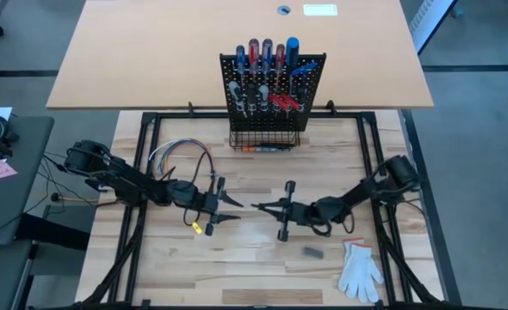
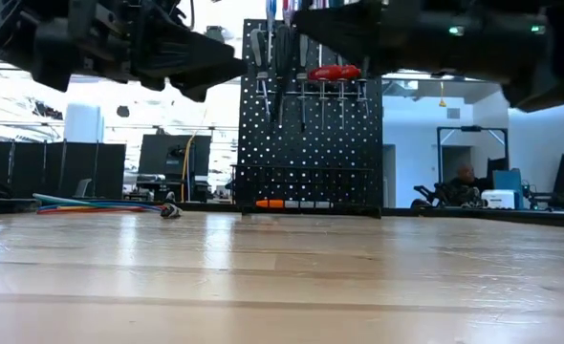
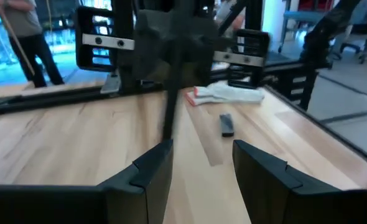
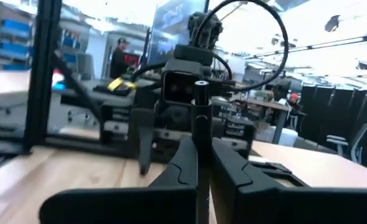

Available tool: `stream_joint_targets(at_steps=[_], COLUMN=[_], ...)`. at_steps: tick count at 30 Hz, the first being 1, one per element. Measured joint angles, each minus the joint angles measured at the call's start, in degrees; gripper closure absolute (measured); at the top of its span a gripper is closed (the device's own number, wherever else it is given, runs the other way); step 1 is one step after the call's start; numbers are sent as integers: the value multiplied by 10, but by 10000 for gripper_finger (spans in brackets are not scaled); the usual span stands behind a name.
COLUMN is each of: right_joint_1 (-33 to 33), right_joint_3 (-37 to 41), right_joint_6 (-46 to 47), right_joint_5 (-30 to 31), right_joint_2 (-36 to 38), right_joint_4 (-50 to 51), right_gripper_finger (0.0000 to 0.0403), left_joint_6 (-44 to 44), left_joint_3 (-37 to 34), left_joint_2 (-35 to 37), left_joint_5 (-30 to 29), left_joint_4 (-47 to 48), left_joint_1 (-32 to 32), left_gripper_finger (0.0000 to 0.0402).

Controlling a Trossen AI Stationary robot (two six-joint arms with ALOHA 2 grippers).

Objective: Hang tools onto peg board
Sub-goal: Put the black pen into the black basket

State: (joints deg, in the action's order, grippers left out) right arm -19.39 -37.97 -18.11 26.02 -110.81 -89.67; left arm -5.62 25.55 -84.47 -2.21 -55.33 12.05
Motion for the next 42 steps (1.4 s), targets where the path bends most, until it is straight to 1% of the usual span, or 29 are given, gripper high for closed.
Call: stream_joint_targets(at_steps=[3,6,12,15,19,24,25,27,30,33,35,38,40,42], right_joint_1=[1,1,0,-1,-1,-1,-1,-2,-15,-41,-63,-104,-132,-157], right_joint_3=[-32,-53,-56,-56,-56,-56,-56,-56,-49,-31,-20,-14,-13,-14], right_joint_6=[-3,-4,-4,-4,0,3,3,-3,-45,-105,-144,-189,-192,-163], right_joint_5=[-36,-44,-51,-52,-52,-52,-52,-40,11,103,189,320,381,415], right_joint_2=[-25,-37,-39,-39,-39,-38,-38,-38,-15,34,74,133,166,187], right_joint_4=[2,1,9,9,9,10,10,10,26,65,106,176,227,280], right_gripper_finger=[386,386,385,385,384,367,361,346,314,275,249,214,198,188], left_joint_6=[0,1,-5,-13,-19,-31,-35,-36,-35,-24,-21,-20,-26,-42], left_joint_3=[24,36,38,38,38,38,38,38,38,47,79,162,220,271], left_joint_2=[0,0,0,0,0,0,0,0,0,0,0,0,0,0], left_joint_5=[-10,-35,-43,-44,-44,-42,-42,-46,-88,-150,-178,-216,-250,-275], left_joint_4=[62,105,112,110,109,111,111,114,136,198,286,471,579,639], left_joint_1=[0,0,6,9,10,15,16,19,24,24,16,-8,-29,-55], left_gripper_finger=[239,239,240,250,289,376,384,385,385,387,387,387,387,387])
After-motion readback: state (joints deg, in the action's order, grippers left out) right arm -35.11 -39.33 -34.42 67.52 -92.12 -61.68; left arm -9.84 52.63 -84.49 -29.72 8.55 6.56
